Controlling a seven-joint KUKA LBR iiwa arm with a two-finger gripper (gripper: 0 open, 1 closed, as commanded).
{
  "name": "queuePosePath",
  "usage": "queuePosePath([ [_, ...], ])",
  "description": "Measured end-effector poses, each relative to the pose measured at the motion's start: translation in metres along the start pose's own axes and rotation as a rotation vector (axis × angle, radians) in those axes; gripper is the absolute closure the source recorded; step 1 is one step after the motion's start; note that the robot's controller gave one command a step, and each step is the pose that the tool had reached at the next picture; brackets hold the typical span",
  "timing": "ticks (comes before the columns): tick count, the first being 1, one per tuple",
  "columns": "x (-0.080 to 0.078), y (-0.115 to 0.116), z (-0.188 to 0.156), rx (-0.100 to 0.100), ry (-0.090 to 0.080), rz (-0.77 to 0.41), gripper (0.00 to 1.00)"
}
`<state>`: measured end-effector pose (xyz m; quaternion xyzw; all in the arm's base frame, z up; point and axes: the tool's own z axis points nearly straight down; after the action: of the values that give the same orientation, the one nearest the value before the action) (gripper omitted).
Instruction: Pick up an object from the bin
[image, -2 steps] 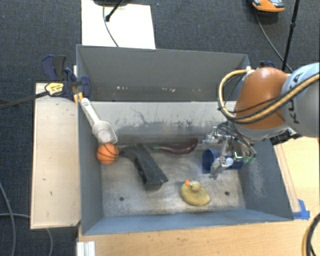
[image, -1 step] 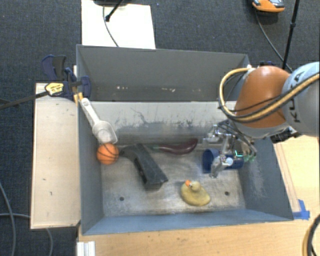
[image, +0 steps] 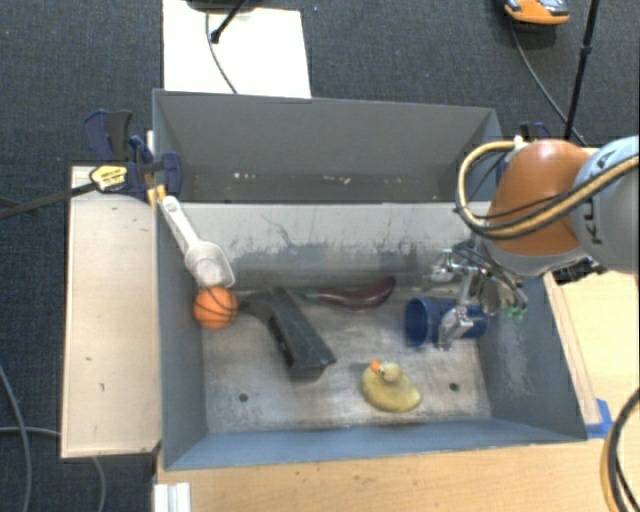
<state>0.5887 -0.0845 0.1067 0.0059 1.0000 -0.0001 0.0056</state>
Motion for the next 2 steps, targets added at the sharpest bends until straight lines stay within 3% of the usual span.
queuePosePath([
  [1,-0.007,-0.044,0.040,0.001,0.002,-0.006,0.00],
  [2,0.008,0.002,0.033,0.000,0.003,0.266,1.00],
])
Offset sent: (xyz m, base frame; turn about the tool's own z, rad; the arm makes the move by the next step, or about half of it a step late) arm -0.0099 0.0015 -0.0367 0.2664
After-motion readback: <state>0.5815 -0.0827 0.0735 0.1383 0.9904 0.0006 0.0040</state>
